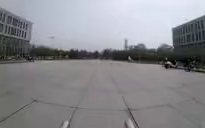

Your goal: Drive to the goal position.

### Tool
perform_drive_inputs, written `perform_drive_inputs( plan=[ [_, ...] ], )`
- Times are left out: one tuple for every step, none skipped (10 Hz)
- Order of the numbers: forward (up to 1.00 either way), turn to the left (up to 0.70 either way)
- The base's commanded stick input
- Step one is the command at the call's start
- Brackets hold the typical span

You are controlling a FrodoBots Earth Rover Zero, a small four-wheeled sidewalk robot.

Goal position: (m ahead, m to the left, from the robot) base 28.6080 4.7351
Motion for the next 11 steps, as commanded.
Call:
perform_drive_inputs(
  plan=[
    [1.0,0.0],
    [1.0,0.0],
    [1.0,0.0],
    [1.0,0.0],
    [1.0,0.0],
    [1.0,0.0],
    [1.0,0.0],
    [1.0,0.0],
    [1.0,0.0],
    [1.0,0.0],
    [1.0,0.0]
  ],
)
